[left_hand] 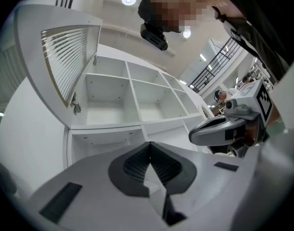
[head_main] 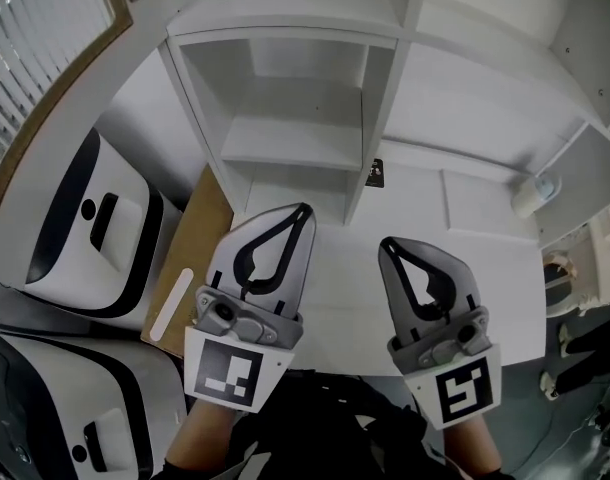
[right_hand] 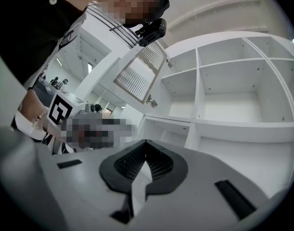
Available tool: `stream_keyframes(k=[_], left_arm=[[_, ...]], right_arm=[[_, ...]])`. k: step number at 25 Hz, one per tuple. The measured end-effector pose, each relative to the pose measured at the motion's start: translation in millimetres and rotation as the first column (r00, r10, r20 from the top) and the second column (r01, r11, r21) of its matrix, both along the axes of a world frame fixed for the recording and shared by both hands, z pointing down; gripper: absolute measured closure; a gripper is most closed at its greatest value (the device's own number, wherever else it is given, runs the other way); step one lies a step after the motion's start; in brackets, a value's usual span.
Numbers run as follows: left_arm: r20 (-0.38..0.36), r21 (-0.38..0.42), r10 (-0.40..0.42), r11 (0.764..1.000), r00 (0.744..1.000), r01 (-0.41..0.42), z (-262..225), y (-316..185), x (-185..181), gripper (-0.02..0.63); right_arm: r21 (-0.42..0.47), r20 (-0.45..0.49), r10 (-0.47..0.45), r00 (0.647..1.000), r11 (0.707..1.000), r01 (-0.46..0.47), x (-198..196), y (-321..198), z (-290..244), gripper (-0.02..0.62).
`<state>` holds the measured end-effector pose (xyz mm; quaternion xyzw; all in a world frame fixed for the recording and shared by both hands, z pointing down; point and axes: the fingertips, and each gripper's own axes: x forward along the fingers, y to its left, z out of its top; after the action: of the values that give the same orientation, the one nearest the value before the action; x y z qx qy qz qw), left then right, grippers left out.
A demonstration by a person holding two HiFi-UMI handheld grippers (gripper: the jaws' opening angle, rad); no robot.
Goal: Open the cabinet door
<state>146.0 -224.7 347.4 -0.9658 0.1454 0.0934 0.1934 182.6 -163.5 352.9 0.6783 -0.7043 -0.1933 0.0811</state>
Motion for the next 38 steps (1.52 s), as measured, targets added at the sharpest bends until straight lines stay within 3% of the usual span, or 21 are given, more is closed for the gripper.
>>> stream_keyframes(k=[9,16,38], left_arm=[[0.022,-0.066,0.055,0.996,0.998,-0.053,18,7,13,0.606],[0.024,-0.003,0.078,0.997,0.997,-0.078,12,19,17,0.606],[0.018,0.016,0.082,0.996,0.996,-0.082,7,33,-3,0.606]], right_arm=[[-0.026,0.003,0.066,0.998,0.998,-0.066,15,10,8,0.595],[-0.030,0.003,0.085,0.996,0.996,-0.085,17,13,10,0.595],[-0.022,-0.020,0.053,0.998,0.998,-0.054,-7,16,5,0.595]])
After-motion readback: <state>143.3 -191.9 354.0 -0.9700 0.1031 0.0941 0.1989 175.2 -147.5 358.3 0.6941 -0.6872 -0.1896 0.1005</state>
